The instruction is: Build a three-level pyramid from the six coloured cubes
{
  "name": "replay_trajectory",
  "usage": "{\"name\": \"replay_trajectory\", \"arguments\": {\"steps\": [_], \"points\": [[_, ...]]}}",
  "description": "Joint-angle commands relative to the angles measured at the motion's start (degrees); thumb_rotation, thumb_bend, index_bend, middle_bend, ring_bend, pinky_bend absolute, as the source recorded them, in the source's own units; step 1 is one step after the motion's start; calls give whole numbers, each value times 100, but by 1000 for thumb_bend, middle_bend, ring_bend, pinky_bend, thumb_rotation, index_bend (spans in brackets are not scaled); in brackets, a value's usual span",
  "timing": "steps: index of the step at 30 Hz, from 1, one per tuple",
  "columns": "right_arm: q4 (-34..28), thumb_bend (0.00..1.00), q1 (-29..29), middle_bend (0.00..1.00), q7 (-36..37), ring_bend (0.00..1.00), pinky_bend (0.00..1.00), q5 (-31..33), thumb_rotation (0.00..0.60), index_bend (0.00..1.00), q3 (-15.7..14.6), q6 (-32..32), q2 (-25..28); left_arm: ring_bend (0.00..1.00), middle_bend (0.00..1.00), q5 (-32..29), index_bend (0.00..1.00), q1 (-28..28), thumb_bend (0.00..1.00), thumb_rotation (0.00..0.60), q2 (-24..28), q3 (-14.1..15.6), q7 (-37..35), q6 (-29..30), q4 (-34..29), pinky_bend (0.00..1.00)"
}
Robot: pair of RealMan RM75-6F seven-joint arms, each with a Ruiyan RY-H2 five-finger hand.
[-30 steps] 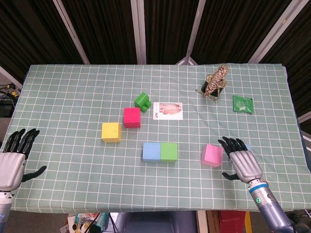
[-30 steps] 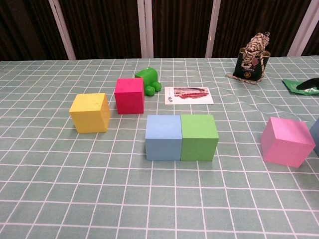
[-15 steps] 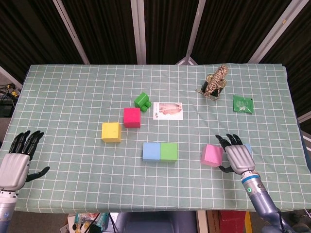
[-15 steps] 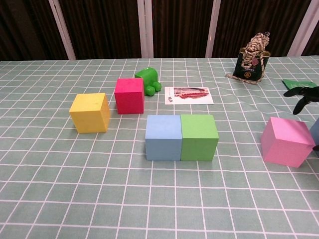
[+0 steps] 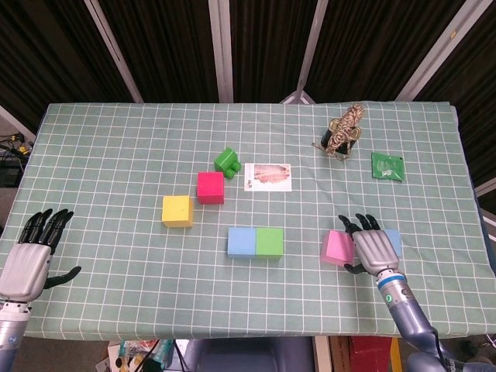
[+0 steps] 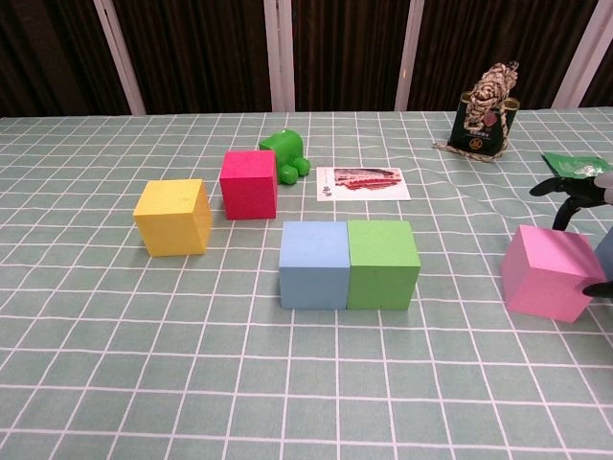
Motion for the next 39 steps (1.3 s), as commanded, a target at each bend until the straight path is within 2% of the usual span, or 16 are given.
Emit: {"name": "replay_trajectory", "arguments": {"steps": [1, 9, 13, 30, 39], "points": [[12, 209, 25, 302, -38, 54, 0, 39, 600, 0, -7, 18, -38, 0, 58, 20, 0, 22, 88, 600, 10, -34, -10, -43, 0, 41], [100, 230, 85, 398, -62, 154, 0, 162, 600, 0, -1, 16, -121, 0, 58, 59, 0, 68, 88, 600, 20, -105, -31, -138, 0, 41], [180, 236, 89, 421, 69, 179, 0, -25, 600, 0, -20, 11, -146, 0, 58, 83, 0, 89, 88, 600, 19, -143, -38, -174, 7, 41], [900, 236, 265, 427, 1904, 185, 0, -2053, 600, 0, -149, -368, -29, 0, 58, 172, 0, 200, 88, 600, 1, -320, -82, -304, 50, 41], [1312, 237, 425, 427, 2008, 185, 0, -2474, 600, 0, -147, -350, -198, 0, 60, 174, 0, 235, 88, 600, -12, -397, -83, -366, 67, 41]]}}
